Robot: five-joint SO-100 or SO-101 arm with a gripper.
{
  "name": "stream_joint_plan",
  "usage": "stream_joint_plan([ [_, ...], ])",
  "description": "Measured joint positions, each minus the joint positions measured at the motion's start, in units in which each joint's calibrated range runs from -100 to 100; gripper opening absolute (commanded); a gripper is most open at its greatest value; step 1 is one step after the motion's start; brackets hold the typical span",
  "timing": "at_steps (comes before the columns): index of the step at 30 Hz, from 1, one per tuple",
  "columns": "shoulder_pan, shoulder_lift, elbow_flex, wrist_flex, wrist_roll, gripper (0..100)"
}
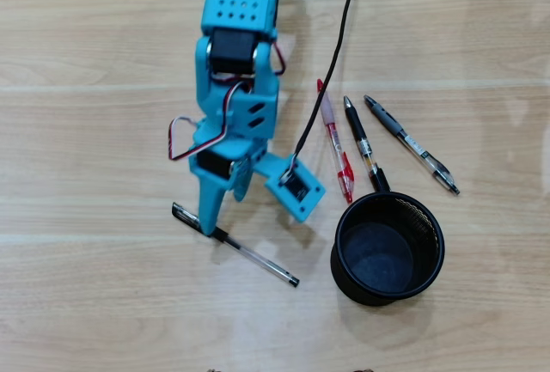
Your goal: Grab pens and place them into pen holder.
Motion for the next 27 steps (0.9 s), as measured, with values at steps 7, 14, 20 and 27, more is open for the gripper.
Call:
stream_joint_plan([
  [7, 1.27, 18.54, -23.20, -0.26, -0.83, 25],
  [14, 1.27, 19.30, -25.32, 3.27, -6.89, 25],
  [20, 1.27, 19.04, -25.68, 8.35, -12.94, 25],
  [27, 1.27, 19.04, -25.14, 12.75, -18.73, 6],
])
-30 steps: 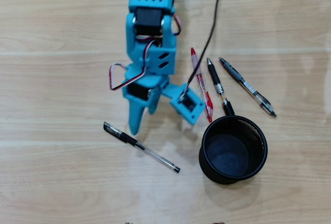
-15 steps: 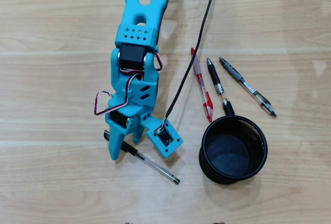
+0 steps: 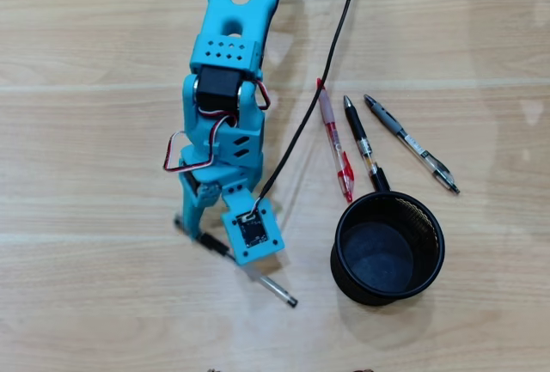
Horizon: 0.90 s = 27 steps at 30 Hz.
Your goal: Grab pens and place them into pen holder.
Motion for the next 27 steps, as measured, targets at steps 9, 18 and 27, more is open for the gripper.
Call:
stream_joint_plan([
  [9, 0.17, -5.67, 2.92, 21.27, -2.30, 2],
  [18, 0.17, -17.44, 3.19, 28.42, 2.24, 2],
  [27, 1.35, -42.74, 3.19, 26.70, 5.11, 2],
])
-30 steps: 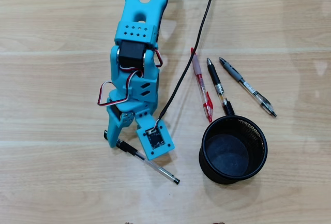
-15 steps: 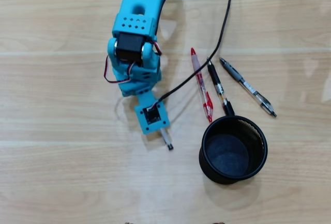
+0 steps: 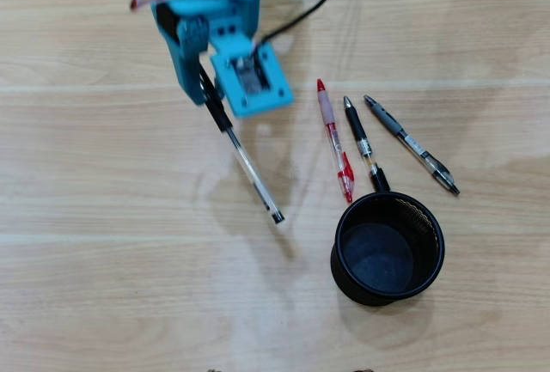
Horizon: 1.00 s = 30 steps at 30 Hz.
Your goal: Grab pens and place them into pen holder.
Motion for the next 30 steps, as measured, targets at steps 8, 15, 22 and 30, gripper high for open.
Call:
stream_joint_plan([
  [8, -5.66, -5.08, 0.35, -3.19, 2.97, 2],
  [15, -11.57, -1.27, 6.82, -11.89, 9.23, 2],
  [22, -16.55, -0.42, 14.34, -34.11, 1.15, 2],
  [30, -17.39, 0.08, 27.89, -50.47, -18.62, 2],
])
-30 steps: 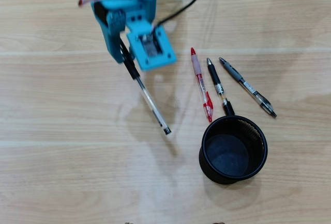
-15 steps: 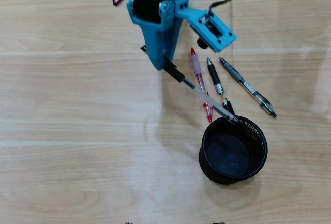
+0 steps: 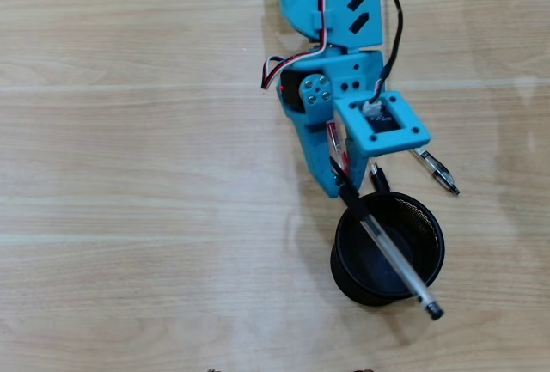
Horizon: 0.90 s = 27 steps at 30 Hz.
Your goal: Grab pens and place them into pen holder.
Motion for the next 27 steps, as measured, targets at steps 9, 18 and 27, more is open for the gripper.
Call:
stream_joint_plan([
  [9, -2.87, 3.55, 11.86, -22.65, -10.85, 2],
  [18, -7.68, 14.13, 13.10, -42.89, -16.74, 2],
  [27, -8.27, 17.35, 21.43, -59.60, -19.30, 8],
])
